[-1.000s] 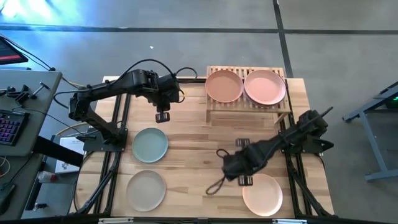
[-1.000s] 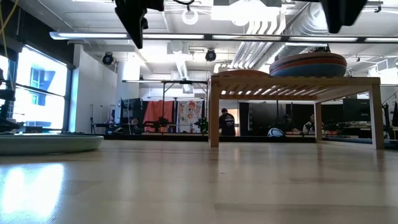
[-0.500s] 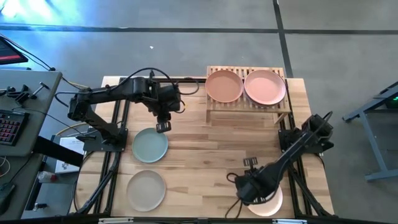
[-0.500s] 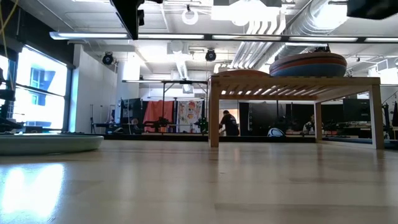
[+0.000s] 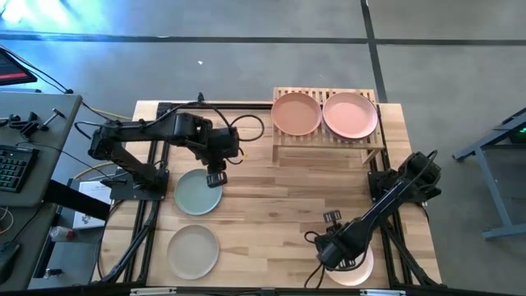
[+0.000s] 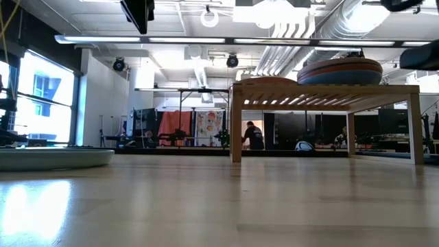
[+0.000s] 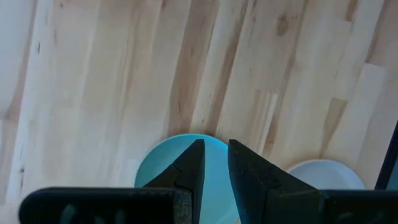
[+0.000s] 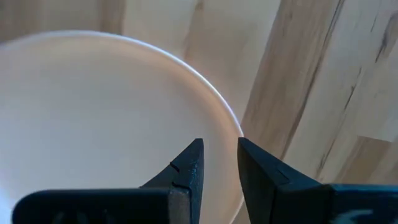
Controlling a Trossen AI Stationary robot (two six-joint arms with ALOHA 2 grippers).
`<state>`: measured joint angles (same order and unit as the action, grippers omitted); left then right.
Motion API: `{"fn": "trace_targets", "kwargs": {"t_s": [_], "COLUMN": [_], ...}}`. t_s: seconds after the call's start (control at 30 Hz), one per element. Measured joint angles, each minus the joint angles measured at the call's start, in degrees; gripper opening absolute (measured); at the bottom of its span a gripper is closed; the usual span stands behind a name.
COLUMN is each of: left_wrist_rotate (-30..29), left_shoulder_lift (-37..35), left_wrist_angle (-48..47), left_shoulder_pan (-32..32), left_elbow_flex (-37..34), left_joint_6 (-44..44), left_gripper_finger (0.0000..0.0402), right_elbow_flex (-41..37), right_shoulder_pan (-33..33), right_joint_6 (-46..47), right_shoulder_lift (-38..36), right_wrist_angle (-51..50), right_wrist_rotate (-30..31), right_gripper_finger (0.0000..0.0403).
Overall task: Place and stack plates onto a shelf
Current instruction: Stack the white plate on the light orange plate on the shelf
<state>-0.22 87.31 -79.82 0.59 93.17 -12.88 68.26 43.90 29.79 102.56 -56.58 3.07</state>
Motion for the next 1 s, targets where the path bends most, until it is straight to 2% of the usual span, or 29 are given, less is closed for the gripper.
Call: {"fn": "trace_targets", "kwargs": {"t_s": [0.2, 0.47, 0.83, 1.0], "left_wrist_rotate": [-0.4, -0.7, -0.7, -0.7], "left_shoulder_lift": [0.0, 0.0, 0.0, 0.0], "left_wrist_angle": [0.5, 1.1, 1.8, 2.2], "left_shoulder_pan": [-1.8, -2.2, -2.2, -2.2], "left_elbow_flex": [0.0, 0.0, 0.0, 0.0], "left_joint_6": [-0.5, -0.6, -0.6, -0.6], "left_gripper_finger": [0.0058, 0.0058, 0.0058, 0.0058], "right_elbow_flex": [-2.6, -4.8, -8.2, -8.2], "right_shoulder_pan": [-0.3, -2.8, -3.7, -3.7], "right_joint_6": [-2.8, -7.2, -7.1, -6.7], "right_shoulder_lift": [0.0, 0.0, 0.0, -0.1], "right_wrist_angle": [1.5, 4.1, 9.1, 9.1], "right_wrist_rotate": [2.5, 2.5, -2.6, -3.5], "right_gripper_finger": [0.0074, 0.0074, 0.0073, 0.0037]}}
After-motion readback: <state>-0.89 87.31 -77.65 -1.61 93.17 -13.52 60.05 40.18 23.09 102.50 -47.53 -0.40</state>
